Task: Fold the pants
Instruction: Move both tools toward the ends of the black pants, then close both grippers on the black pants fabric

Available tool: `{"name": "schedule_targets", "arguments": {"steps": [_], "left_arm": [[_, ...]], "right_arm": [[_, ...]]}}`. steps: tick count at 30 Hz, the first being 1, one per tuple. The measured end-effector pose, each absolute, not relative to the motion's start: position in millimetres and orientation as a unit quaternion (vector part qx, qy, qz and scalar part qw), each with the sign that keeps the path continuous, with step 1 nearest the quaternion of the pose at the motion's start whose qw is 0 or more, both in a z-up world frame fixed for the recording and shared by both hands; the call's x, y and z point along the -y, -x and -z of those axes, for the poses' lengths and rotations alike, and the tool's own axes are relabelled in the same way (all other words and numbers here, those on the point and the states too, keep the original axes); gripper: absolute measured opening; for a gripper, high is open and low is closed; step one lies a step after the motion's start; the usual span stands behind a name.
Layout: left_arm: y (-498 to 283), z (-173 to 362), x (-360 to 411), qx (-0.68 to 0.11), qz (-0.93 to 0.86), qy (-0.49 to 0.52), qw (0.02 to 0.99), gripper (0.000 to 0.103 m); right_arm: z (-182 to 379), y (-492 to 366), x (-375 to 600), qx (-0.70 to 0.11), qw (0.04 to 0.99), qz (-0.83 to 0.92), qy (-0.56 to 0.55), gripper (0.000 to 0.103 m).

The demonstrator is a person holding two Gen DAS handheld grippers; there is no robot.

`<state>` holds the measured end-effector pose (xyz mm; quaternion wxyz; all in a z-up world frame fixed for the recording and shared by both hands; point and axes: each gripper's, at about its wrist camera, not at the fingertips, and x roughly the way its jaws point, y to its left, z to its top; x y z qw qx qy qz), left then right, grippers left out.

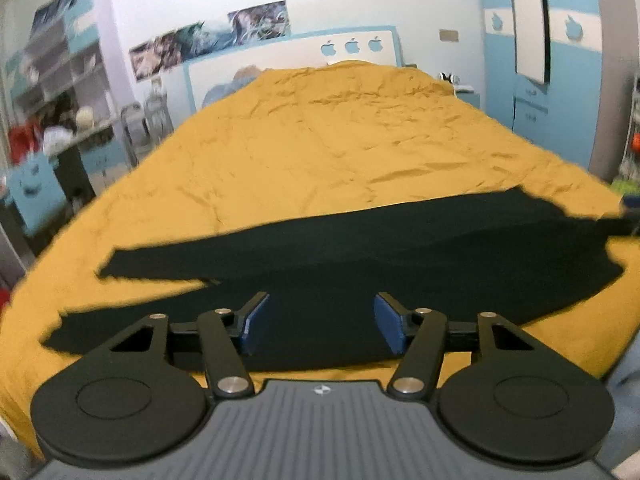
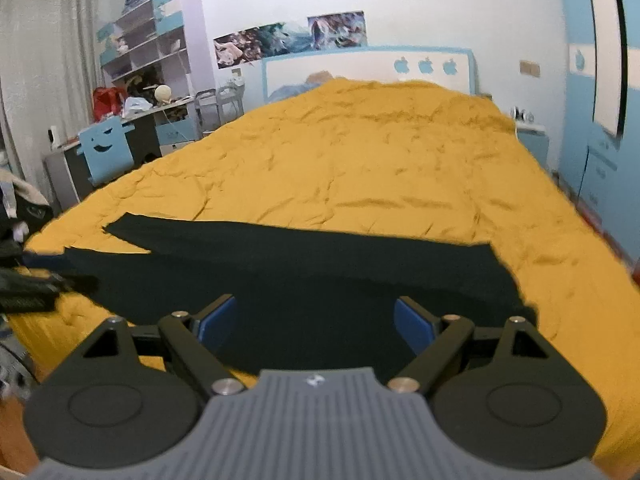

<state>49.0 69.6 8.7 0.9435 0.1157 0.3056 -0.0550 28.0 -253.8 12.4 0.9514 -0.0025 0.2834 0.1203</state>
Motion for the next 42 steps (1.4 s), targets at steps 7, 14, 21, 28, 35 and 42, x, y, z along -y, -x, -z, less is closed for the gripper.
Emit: {"name": "schedule_targets", "arguments": {"steps": [7, 14, 21, 28, 35, 42], "left_arm": [[-84, 30, -126, -0.308, 0.059, -0.246, 0.917, 0.068], [-116, 80, -193, -0.363, -0.004, -0.344, 0.866, 0.066], [-143, 126, -236, -0.407, -0.047, -0.468, 0.783, 0.061], [-161, 172, -254, -0.414, -0.054, -0.559, 0.716, 0.043], [-160, 168, -258, -0.412, -0.087, -0.520, 0.744, 0.001], [-169, 132, -250, -0.415, -0.149, -0.437, 0.784, 0.001]], "right_arm": [[3, -64, 301, -0.305, 0.942, -0.118, 0.077, 0.081], [38, -88, 339, -0.364, 0.916, -0.110, 0.132, 0.050], [72, -102, 358, -0.427, 0.892, -0.081, 0.127, 0.045], [80, -105, 369, -0.449, 0.882, -0.072, 0.124, 0.045], [83, -93, 358, -0.441, 0.861, -0.146, 0.208, 0.044], [101, -87, 342, -0.447, 0.814, -0.206, 0.310, 0.034]]}}
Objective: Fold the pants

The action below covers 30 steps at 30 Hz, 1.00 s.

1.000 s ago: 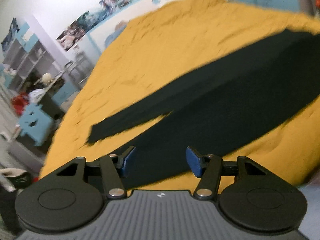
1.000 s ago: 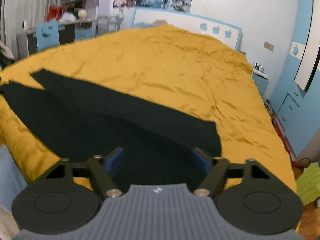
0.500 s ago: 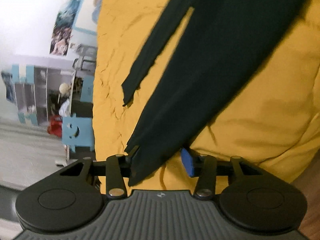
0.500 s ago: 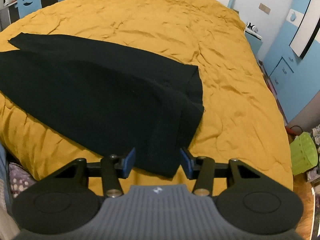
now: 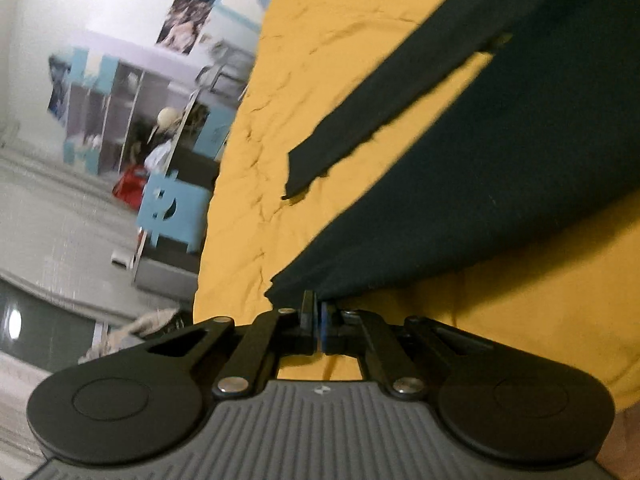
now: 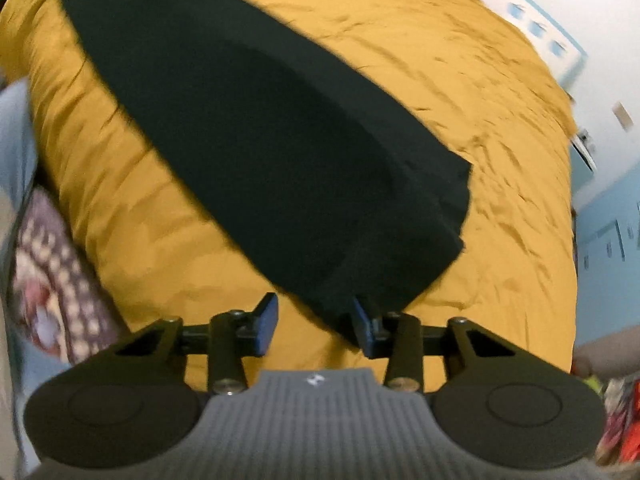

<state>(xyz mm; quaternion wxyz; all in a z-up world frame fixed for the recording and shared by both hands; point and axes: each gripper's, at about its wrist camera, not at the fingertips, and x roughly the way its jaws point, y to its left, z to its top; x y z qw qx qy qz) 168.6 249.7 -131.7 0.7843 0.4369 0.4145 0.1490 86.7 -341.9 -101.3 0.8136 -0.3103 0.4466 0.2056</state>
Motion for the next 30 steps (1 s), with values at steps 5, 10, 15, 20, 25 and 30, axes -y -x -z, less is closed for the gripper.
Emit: {"name": "schedule_targets", "arguments": {"steps": [5, 10, 15, 20, 25, 30], "left_arm": [[-183, 113, -247, -0.422, -0.174, -0.421, 0.784, 0.001], [-193, 104, -246, -0.430, -0.193, -0.406, 0.783, 0.001], [-199, 93, -248, -0.436, -0.213, -0.374, 0.790, 0.001], [-212, 69, -248, -0.433, -0.233, -0.329, 0.806, 0.001], [-236, 36, -245, -0.411, -0.253, -0.303, 0.822, 0.001], [-281, 6, -238, -0.395, -0.273, -0.290, 0.828, 0.001]], "right_arm": [[116, -81, 331, -0.410, 0.795, -0.218, 0.391, 0.034], [135, -65, 321, -0.365, 0.747, -0.251, 0.495, 0.027], [131, -59, 325, -0.325, 0.747, -0.254, 0.522, 0.000], [100, -69, 333, -0.291, 0.777, -0.227, 0.509, 0.000], [54, -107, 342, -0.255, 0.812, -0.192, 0.489, 0.000], [17, -164, 346, -0.235, 0.840, -0.164, 0.462, 0.000]]}}
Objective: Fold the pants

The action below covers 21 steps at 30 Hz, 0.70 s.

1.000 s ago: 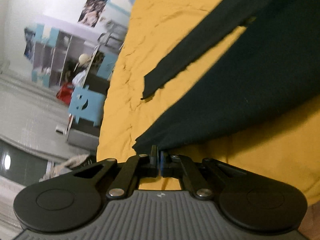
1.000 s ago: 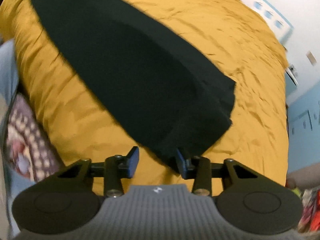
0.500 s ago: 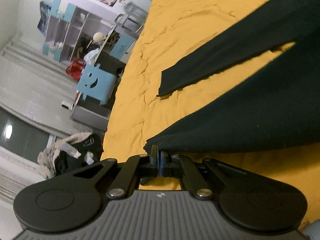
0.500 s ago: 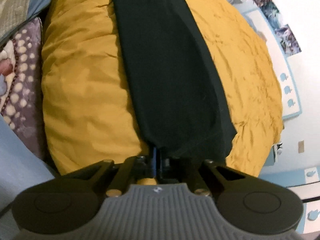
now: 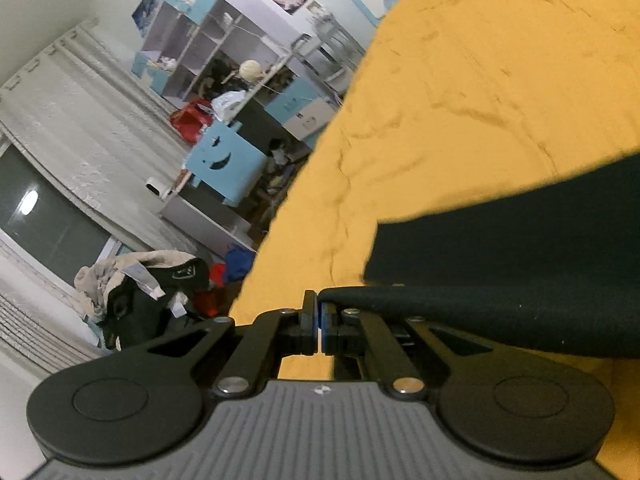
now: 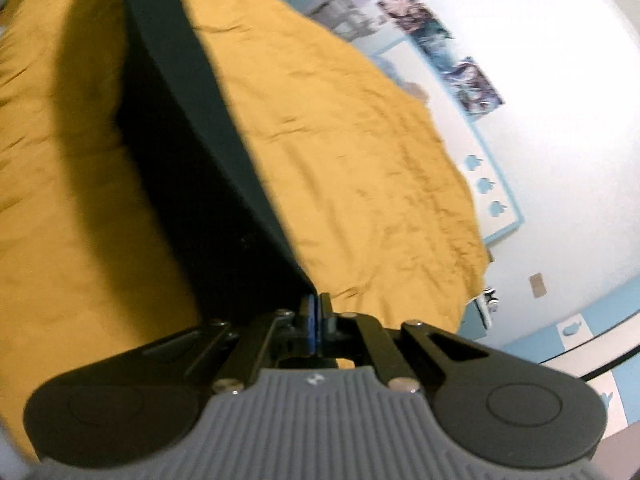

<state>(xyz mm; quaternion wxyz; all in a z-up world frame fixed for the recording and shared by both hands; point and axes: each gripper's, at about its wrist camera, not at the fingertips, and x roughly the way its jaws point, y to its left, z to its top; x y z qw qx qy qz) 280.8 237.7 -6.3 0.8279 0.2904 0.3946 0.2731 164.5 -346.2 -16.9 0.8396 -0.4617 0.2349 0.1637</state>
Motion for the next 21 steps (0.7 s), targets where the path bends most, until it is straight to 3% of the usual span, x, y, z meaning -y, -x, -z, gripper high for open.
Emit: {"name": "schedule_targets", "arguments": {"steps": [8, 21], "left_arm": [[-357, 14, -234, -0.419, -0.282, -0.300, 0.809, 0.001], [-435, 109, -220, -0.482, -0.261, -0.384, 0.743, 0.001]], "right_arm": [[17, -276, 351, -0.290, 0.846, -0.155, 0.420, 0.000], [121, -380, 347, -0.399, 0.816, -0.178, 0.377, 0.000]]}}
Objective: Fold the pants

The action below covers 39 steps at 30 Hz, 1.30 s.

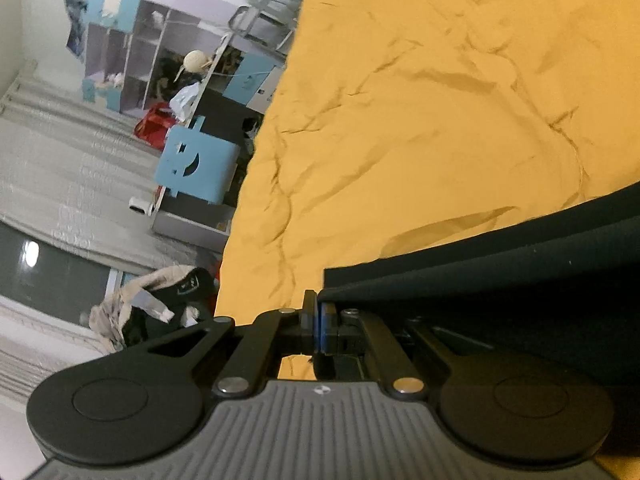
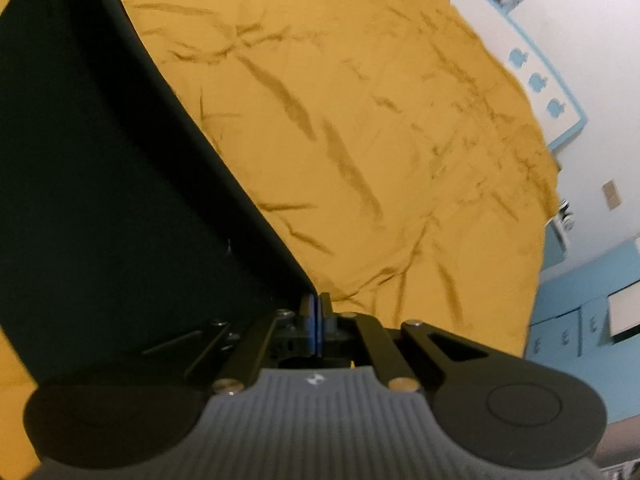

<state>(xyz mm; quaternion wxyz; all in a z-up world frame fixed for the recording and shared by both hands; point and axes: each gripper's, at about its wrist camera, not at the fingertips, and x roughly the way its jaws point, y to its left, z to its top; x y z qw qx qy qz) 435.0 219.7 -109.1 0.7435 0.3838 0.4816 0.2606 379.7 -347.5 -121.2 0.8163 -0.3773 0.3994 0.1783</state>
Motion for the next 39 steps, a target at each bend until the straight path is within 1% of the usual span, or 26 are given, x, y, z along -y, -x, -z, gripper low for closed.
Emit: {"name": "schedule_targets", "arguments": {"steps": [7, 16, 18, 19, 20, 21, 22, 23, 25, 26, 29, 31, 33, 35, 36, 38, 39], "left_arm": [[-456, 142, -216, -0.498, -0.261, -0.401, 0.723, 0.001], [-466, 155, -214, -0.501, -0.255, -0.402, 0.723, 0.001], [-465, 156, -214, -0.501, -0.250, -0.396, 0.728, 0.009], [-464, 153, -215, -0.500, -0.246, -0.390, 0.733, 0.013], [-462, 148, -218, -0.496, -0.246, -0.378, 0.742, 0.018], [-461, 141, -221, -0.492, -0.248, -0.363, 0.751, 0.021], [-458, 133, -225, -0.488, -0.251, -0.348, 0.760, 0.025], [-455, 122, -230, -0.479, -0.251, -0.332, 0.773, 0.027], [-444, 95, -242, -0.459, -0.255, -0.305, 0.794, 0.027], [-438, 82, -249, -0.451, -0.259, -0.292, 0.803, 0.027], [-413, 42, -279, -0.439, -0.255, -0.205, 0.837, 0.027], [-394, 28, -300, -0.436, -0.242, -0.139, 0.856, 0.027], [-376, 28, -318, -0.431, -0.234, -0.089, 0.867, 0.028], [-362, 38, -335, -0.431, -0.232, -0.047, 0.871, 0.032], [-357, 42, -343, -0.426, -0.232, -0.026, 0.874, 0.032], [-348, 52, -358, -0.410, -0.226, 0.025, 0.884, 0.038], [-344, 57, -362, -0.408, -0.226, 0.043, 0.883, 0.039]], "right_arm": [[145, -403, 349, -0.409, 0.813, -0.179, 0.374, 0.000], [158, -420, 343, -0.434, 0.802, -0.179, 0.370, 0.000], [156, -422, 344, -0.434, 0.805, -0.174, 0.365, 0.000], [155, -423, 345, -0.432, 0.808, -0.170, 0.363, 0.006], [152, -422, 345, -0.430, 0.811, -0.162, 0.362, 0.024], [148, -420, 346, -0.426, 0.815, -0.154, 0.361, 0.033], [143, -417, 347, -0.420, 0.819, -0.150, 0.360, 0.039], [139, -412, 347, -0.416, 0.823, -0.146, 0.359, 0.039], [128, -400, 349, -0.409, 0.831, -0.127, 0.355, 0.040], [121, -392, 351, -0.406, 0.837, -0.116, 0.347, 0.041], [106, -370, 361, -0.409, 0.858, -0.092, 0.297, 0.045], [102, -353, 369, -0.413, 0.871, -0.075, 0.255, 0.046], [102, -339, 376, -0.419, 0.880, -0.055, 0.218, 0.046], [105, -326, 382, -0.420, 0.887, -0.031, 0.187, 0.046], [108, -321, 386, -0.420, 0.890, -0.020, 0.175, 0.046], [112, -316, 390, -0.425, 0.893, 0.000, 0.147, 0.046], [114, -315, 392, -0.427, 0.894, 0.008, 0.137, 0.046]]}}
